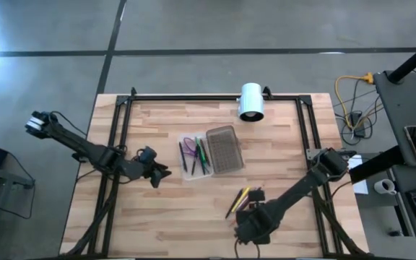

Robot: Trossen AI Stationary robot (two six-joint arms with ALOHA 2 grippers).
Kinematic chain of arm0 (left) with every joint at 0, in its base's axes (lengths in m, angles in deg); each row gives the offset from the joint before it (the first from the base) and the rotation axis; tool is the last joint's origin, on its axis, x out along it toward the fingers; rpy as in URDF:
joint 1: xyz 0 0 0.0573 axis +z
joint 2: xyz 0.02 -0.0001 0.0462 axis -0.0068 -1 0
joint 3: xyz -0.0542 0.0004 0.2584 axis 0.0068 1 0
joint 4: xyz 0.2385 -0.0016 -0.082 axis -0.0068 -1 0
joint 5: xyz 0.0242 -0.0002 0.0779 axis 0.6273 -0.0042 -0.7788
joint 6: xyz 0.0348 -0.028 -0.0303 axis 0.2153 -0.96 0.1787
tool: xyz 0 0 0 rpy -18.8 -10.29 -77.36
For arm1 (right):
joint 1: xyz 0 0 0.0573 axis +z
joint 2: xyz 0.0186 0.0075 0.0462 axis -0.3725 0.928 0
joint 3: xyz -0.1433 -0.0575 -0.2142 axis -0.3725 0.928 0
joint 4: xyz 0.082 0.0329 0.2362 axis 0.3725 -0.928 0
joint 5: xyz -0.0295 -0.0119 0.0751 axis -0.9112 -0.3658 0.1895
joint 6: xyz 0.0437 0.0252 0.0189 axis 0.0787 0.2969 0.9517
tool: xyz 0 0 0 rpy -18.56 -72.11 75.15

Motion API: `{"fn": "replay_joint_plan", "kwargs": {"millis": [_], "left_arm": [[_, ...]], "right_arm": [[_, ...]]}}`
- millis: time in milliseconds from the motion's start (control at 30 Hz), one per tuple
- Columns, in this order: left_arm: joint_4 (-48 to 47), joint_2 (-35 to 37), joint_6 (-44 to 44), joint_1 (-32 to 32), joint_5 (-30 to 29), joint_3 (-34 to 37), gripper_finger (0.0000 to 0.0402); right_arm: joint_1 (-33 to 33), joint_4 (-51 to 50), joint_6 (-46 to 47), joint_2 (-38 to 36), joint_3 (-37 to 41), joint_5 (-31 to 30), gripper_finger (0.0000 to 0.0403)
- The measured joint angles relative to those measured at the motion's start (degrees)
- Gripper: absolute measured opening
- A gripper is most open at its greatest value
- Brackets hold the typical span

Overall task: Pick & place school supplies into a supply box
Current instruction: Put the orange pencil into the black supply box

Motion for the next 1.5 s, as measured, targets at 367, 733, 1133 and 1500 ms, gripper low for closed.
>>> {"fn": "replay_joint_plan", "kwargs": {"millis": [367,733,1133,1500], "left_arm": [[0.6,-0.7,-0.6,0.0,0.1,0.0,0.0169],[6.3,-1.8,-2.9,0.0,0.5,0.0,0.0169],[-4.4,-28.9,2.0,0.3,1.6,-24.9,0.0169],[-27.5,-56.2,2.5,0.3,1.8,-60.7,0.0169]], "right_arm": [[-2.7,4.0,-10.2,-2.3,5.7,-0.4,0.0127],[-4.5,5.6,-12.3,-2.9,6.8,-1.0,0.0127],[1.0,4.3,7.5,-8.2,6.8,-5.3,0.0127],[10.1,4.2,25.4,-8.9,6.4,-8.5,0.0127]]}}
